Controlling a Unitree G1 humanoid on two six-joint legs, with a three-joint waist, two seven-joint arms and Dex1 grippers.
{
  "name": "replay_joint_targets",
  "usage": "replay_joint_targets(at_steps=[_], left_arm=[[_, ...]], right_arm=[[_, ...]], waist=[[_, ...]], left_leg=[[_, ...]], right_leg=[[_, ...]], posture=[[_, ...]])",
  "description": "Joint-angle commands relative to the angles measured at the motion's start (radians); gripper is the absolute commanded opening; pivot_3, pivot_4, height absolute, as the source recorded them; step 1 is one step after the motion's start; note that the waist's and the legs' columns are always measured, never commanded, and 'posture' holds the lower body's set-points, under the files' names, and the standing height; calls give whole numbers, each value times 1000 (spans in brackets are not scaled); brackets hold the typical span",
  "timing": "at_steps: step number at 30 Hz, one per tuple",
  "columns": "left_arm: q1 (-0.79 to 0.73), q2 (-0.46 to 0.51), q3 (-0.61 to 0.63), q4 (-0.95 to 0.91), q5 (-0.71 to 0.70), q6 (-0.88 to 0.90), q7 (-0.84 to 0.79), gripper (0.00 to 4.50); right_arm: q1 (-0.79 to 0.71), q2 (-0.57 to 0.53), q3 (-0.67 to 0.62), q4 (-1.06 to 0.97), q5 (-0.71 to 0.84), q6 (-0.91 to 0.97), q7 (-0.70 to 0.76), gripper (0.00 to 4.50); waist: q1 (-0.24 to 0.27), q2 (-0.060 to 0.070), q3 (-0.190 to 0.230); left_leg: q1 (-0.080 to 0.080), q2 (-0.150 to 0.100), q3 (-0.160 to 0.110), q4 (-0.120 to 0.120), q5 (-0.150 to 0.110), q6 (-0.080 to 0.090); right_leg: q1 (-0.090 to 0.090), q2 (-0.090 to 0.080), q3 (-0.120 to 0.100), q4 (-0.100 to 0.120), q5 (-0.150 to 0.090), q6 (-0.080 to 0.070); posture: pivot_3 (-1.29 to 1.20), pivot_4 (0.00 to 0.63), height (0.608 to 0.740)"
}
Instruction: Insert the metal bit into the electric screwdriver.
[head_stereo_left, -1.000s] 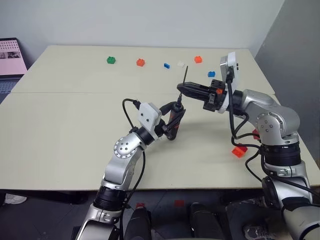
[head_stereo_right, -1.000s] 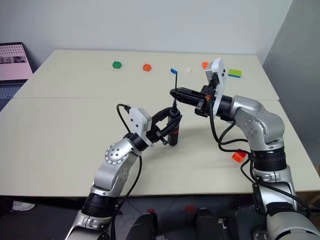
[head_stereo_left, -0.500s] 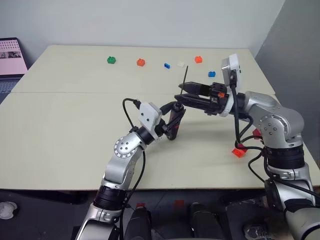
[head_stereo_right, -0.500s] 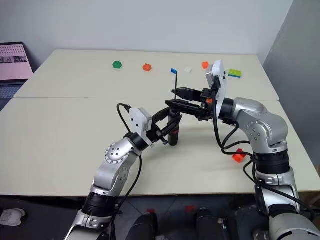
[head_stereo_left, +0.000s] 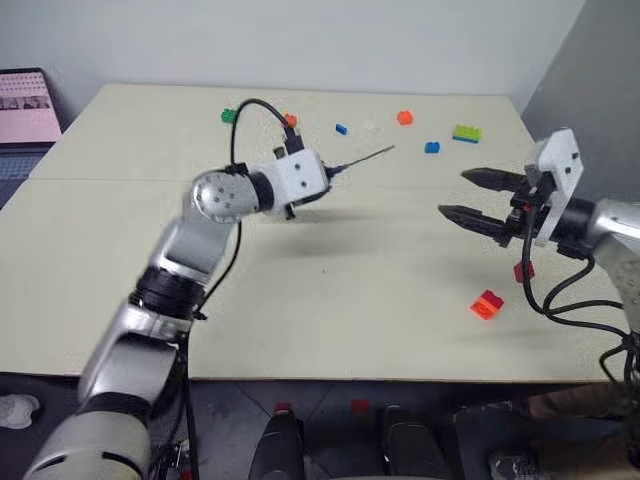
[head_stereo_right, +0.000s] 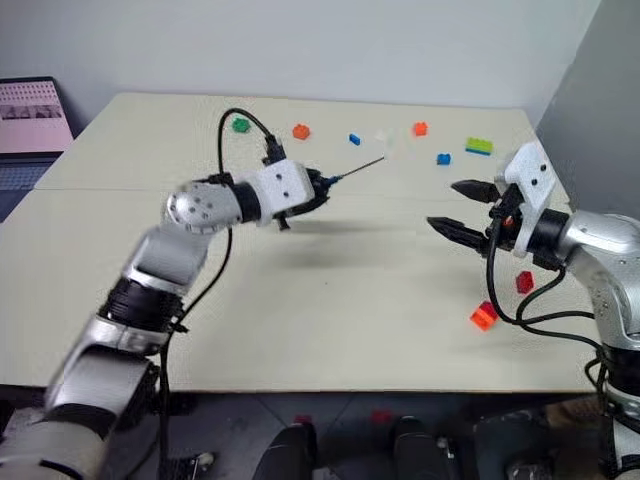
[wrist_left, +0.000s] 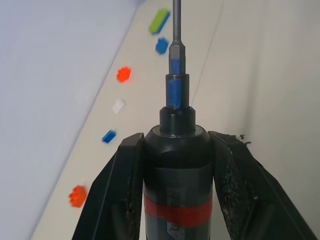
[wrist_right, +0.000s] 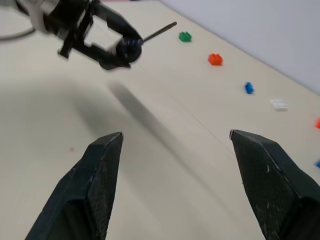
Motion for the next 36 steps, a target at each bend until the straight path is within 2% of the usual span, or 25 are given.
replay_joint_targets(at_steps=[1, 4, 8, 15, 17, 18, 22, 26, 28, 30, 35, 36], left_arm=[[-90, -44, -79, 198, 71, -111, -65, 1612], [-185, -108, -138, 411, 129, -212, -80, 1612], [-264, -180, -151, 598, 156, -293, -80, 1612], [-324, -251, -157, 780, 213, -360, -80, 1612], [-323, -257, -157, 804, 225, -370, -86, 2314], [-323, -261, -152, 813, 224, -369, -90, 2427], [-330, -268, -130, 834, 215, -369, -101, 3416], [-339, -257, -88, 808, 174, -362, -136, 4243], [-334, -237, -44, 755, 122, -337, -202, 4470], [-311, -187, 10, 652, 53, -283, -287, 4470], [-168, -2, 102, 352, -26, -108, -389, 4500], [-111, 52, 136, 268, -54, -42, -409, 4500]], right_arm=[[2, -91, 11, -129, 14, 51, 44, 3570], [19, -150, 39, -212, 36, 78, 92, 3570], [-12, -144, 64, -258, 74, 134, 81, 3570], [-10, -145, 87, -269, 52, 148, 68, 3570], [2, -142, 91, -267, 41, 143, 62, 3570], [6, -139, 92, -266, 39, 141, 58, 3570], [18, -129, 95, -260, 27, 132, 49, 3570], [26, -123, 101, -240, 17, 113, 57, 3570], [35, -123, 99, -231, 21, 97, 75, 3570], [49, -122, 90, -215, 26, 81, 91, 3570], [74, -124, 86, -167, 7, 31, 111, 4431], [79, -127, 88, -155, 2, 21, 116, 4431]], waist=[[1, 0, 0], [5, -1, 0], [3, -1, 1], [7, -1, 0], [7, -1, 0], [7, -1, 0], [6, -1, 0], [6, -1, 0], [5, -1, 0], [5, -1, 0], [-13, -1, 0], [-15, -1, 0]], left_leg=[[0, 0, 0, -1, 0, 0], [-5, 0, -1, -1, 0, 0], [-8, 0, -1, 0, 0, 0], [-8, 0, -2, 1, 0, 0], [-8, 0, -2, 1, 0, 0], [-8, 0, -2, 1, 0, 0], [-8, 0, -2, 1, 0, 0], [-8, 0, -2, 2, 0, 0], [-8, 0, -2, 2, 0, 0], [-8, 0, -2, 2, 0, 0], [-5, 0, -2, 3, 0, 0], [-3, 0, -2, 3, 0, 0]], right_leg=[[-1, 0, 0, 0, -1, 0], [-5, 0, -1, 1, -1, 1], [-7, 0, -1, 1, 0, 1], [-6, 0, -1, 2, 0, 1], [-6, 0, -1, 2, 0, 1], [-6, 0, -1, 2, 0, 1], [-7, 0, -2, 3, 2, -2], [-7, 0, -2, 4, 2, -2], [-7, 0, -2, 5, 2, -2], [-7, 0, -2, 6, 2, -2], [-7, 0, -1, 12, 2, -3], [-7, 0, -1, 16, 1, -2]], posture=[[0, 150, 740], [0, 150, 740], [0, 150, 740], [0, 150, 740], [0, 150, 740], [0, 150, 740], [0, 150, 740], [0, 150, 740], [0, 150, 740], [0, 150, 740], [0, 150, 740], [0, 150, 740]])
